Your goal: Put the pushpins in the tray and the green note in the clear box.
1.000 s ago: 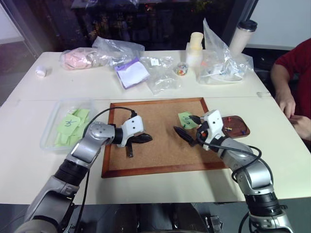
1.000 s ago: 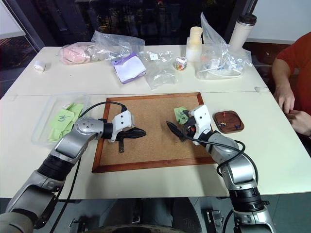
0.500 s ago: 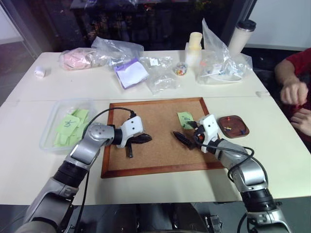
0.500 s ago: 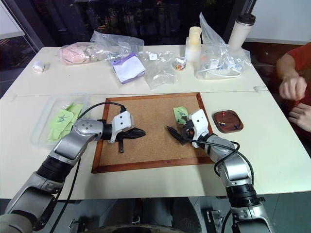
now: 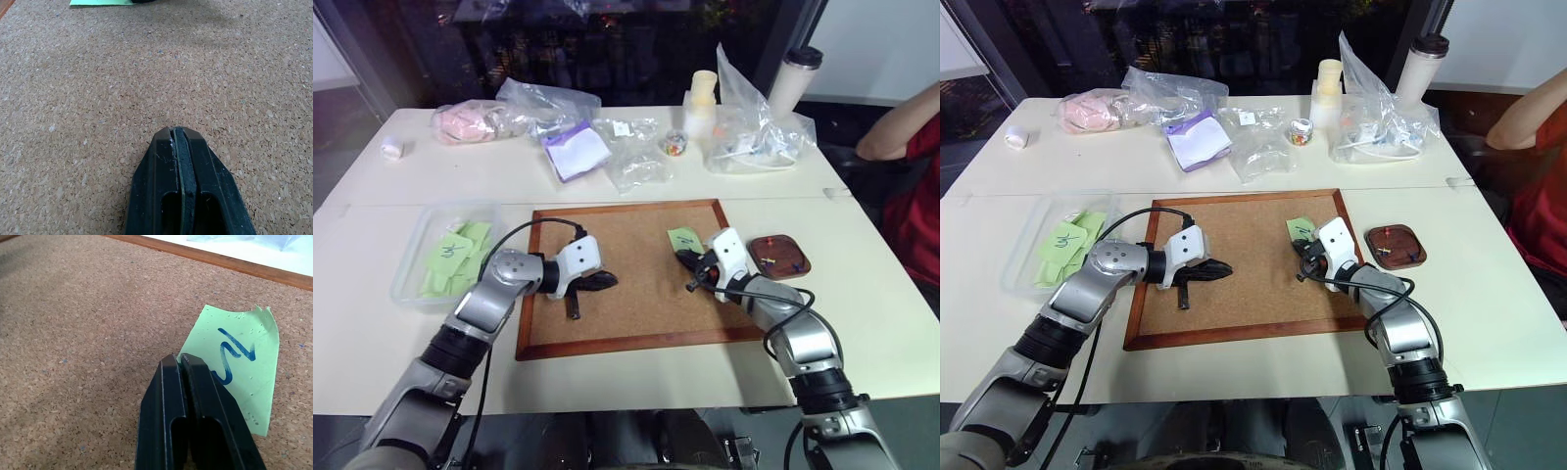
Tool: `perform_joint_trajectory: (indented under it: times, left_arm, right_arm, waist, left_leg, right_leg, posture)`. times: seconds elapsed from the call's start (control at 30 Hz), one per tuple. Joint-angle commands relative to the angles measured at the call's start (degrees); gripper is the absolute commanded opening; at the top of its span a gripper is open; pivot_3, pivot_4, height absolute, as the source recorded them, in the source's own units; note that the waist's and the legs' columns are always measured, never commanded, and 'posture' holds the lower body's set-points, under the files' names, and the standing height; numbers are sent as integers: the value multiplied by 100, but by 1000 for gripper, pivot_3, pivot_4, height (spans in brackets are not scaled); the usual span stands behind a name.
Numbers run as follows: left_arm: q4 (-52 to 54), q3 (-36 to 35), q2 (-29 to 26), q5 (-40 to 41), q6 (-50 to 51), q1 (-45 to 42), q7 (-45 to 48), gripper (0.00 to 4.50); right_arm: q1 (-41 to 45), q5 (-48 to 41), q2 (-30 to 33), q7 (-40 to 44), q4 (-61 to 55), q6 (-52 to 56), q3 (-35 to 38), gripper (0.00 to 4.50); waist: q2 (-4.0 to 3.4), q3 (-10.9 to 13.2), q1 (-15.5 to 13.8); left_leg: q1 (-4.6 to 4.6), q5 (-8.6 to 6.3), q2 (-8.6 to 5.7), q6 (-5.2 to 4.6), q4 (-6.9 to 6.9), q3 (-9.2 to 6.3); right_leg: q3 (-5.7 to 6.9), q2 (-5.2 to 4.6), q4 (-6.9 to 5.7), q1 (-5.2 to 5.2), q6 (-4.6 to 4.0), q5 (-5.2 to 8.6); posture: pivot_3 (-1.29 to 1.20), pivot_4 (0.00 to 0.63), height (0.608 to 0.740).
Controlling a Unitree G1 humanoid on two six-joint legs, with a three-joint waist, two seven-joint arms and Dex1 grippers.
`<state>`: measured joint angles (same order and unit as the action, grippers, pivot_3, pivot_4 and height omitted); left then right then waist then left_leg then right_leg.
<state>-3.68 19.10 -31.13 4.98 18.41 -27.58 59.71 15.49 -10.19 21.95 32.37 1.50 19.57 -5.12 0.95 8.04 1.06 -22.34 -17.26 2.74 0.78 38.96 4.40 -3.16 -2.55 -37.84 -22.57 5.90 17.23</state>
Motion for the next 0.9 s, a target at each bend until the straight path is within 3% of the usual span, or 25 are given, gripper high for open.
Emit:
perform_joint_trajectory:
  times: [0.03,0.53,0.7,0.8,0.9]
  left_arm:
    - [-224,232,-84,-215,149,204,71,0]
    - [-157,205,-100,-133,191,155,188,0]
    - [513,-577,-586,715,835,-171,697,0]
    - [542,-1273,-764,1484,1439,-639,859,1030]
    - [-5,-1688,-787,1747,1622,-1254,825,2461]
  right_arm:
    - [-137,16,-57,25,-4,-46,-17,25]
    - [29,-475,249,-7,-1785,311,628,25]
    - [119,-515,397,5,-1915,426,696,25]
    - [152,-528,462,21,-1916,432,717,0]
    - [207,-530,502,46,-1879,419,732,0]
  waist:
    - [0,0,-2]
    - [-8,7,-17]
    - [-7,18,35]
    - [-5,33,2]
    - [-3,38,-55]
  left_leg:
    - [0,0,0,0,0,0]
    - [-12,-2,0,-2,-4,-3]
    - [-16,-2,2,-3,-11,-1]
    - [-40,-1,3,-2,-14,-2]
    - [-103,1,0,0,16,-6]
  right_leg:
    - [0,0,0,0,0,0]
    - [-2,-4,2,-14,-1,1]
    - [-4,-1,2,-25,-3,2]
    - [-3,0,-9,-56,-9,5]
    - [13,-2,-22,-105,-7,4]
  posture:
    - [0,150,734]
    - [0,150,734]
    - [0,150,734]
    - [0,150,734]
    - [0,150,734]
